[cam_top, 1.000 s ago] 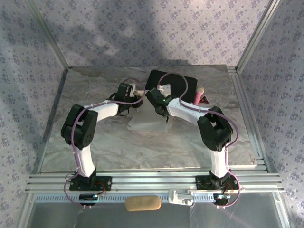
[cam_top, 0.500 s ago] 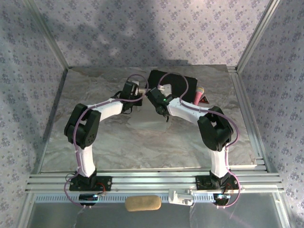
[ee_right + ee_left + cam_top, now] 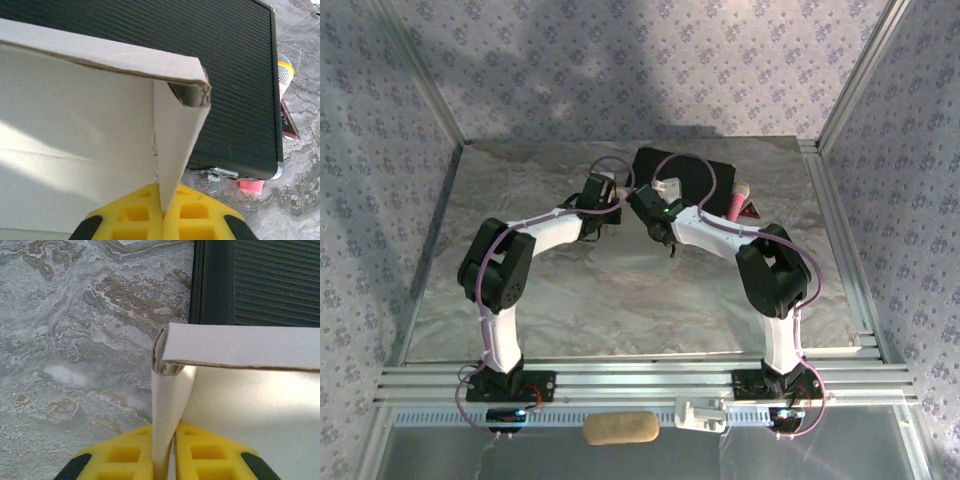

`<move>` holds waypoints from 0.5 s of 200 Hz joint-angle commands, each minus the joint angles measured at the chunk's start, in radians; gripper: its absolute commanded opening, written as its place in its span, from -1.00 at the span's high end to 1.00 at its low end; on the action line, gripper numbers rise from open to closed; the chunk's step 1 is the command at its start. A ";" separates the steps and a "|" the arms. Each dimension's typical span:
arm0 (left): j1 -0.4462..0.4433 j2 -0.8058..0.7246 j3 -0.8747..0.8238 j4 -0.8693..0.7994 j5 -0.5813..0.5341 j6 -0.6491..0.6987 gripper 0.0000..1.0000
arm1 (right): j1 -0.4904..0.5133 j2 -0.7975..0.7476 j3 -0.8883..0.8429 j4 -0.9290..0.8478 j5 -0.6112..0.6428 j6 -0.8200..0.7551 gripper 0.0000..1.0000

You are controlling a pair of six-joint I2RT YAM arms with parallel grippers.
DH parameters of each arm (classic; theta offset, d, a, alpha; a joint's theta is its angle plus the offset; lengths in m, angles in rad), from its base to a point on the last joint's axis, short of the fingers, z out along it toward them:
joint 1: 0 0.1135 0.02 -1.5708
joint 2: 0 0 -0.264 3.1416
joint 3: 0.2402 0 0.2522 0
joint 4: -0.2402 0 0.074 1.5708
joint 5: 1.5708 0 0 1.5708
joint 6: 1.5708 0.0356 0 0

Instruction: Fold the paper box

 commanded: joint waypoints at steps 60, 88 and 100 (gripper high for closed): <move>0.009 0.039 -0.044 0.014 0.007 0.011 0.54 | 0.001 0.007 0.008 -0.046 0.024 -0.005 1.00; 0.014 0.033 -0.034 0.006 0.001 0.013 0.90 | 0.000 0.004 0.006 -0.046 0.023 -0.005 1.00; 0.012 0.033 -0.024 -0.005 -0.014 0.014 1.00 | 0.002 0.001 0.005 -0.044 0.024 -0.005 1.00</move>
